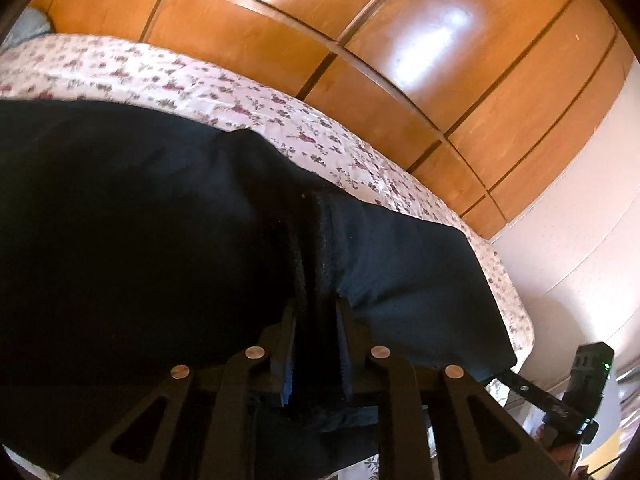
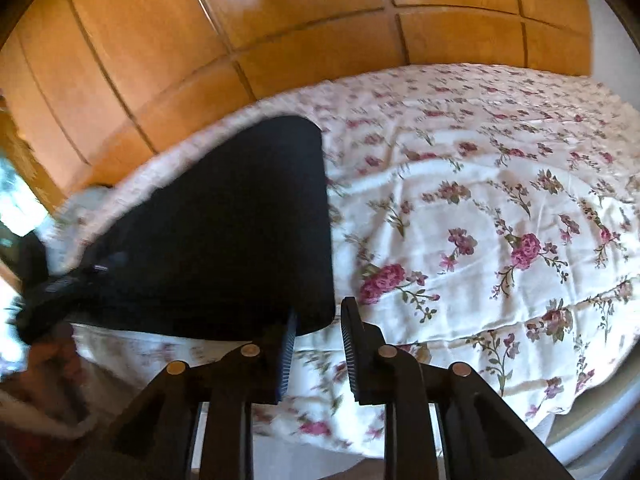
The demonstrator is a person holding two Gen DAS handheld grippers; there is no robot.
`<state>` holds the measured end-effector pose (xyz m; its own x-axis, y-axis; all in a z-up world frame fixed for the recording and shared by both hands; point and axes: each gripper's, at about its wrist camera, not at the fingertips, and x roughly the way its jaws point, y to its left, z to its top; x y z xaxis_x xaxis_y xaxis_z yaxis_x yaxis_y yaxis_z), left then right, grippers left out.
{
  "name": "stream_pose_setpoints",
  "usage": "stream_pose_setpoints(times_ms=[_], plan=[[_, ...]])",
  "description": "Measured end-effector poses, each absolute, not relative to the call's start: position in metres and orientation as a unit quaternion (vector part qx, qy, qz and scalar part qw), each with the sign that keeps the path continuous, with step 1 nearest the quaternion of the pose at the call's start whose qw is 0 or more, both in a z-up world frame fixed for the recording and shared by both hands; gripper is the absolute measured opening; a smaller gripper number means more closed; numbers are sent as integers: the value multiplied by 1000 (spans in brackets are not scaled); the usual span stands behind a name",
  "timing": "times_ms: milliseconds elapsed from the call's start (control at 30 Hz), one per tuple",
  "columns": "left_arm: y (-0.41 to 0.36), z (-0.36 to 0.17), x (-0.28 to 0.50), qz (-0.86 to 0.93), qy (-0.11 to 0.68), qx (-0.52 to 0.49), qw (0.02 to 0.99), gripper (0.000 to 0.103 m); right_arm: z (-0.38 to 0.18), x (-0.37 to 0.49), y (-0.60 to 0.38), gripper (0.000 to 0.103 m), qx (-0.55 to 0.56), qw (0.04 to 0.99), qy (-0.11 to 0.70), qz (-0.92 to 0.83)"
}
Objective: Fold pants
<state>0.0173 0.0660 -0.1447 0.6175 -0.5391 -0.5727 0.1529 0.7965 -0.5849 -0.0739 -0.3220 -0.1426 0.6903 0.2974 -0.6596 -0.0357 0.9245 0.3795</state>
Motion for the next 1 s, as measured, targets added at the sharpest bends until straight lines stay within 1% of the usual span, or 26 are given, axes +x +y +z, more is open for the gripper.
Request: stream_pose_setpoints(times_ms=[133,167,233,333,400,500,567,600,633,767,833,900,1000], plan=[[66,-146,11,-199,378,-245,870,21,-107,-78,-330,22,185,921,327,105],[64,-145,9,-197,375,-239,874,21,-98,-71,-327,24,179,925,319,99],[66,-143,5,-192,372,-236,877,21,-88,-50,-317,24,165,931,313,93],[65,-134,-8,-186,358,-226,887,17,-83,-7,-290,24,131,931,330,87],[63,-129,-15,-179,345,-205,898,16,-85,19,-271,24,102,930,344,80],[61,-130,-14,-173,350,-187,902,17,-101,62,-249,24,67,915,394,54],[64,-133,-12,-170,355,-195,898,20,-120,82,-241,24,50,909,412,32],[66,-134,-10,-168,357,-199,897,24,-130,88,-235,24,34,908,417,27],[67,-135,-10,-167,359,-203,896,27,-135,89,-230,23,12,912,410,21],[68,-133,-5,-168,368,-213,889,30,-139,77,-209,23,-75,921,382,-4],[69,-124,-5,-167,362,-217,891,30,-141,76,-211,23,-77,924,374,-4],[70,-112,-5,-159,340,-214,902,29,-142,76,-216,23,-66,926,371,-1],[68,-89,-9,-163,305,-202,916,30,-142,73,-216,23,-65,930,363,0]])
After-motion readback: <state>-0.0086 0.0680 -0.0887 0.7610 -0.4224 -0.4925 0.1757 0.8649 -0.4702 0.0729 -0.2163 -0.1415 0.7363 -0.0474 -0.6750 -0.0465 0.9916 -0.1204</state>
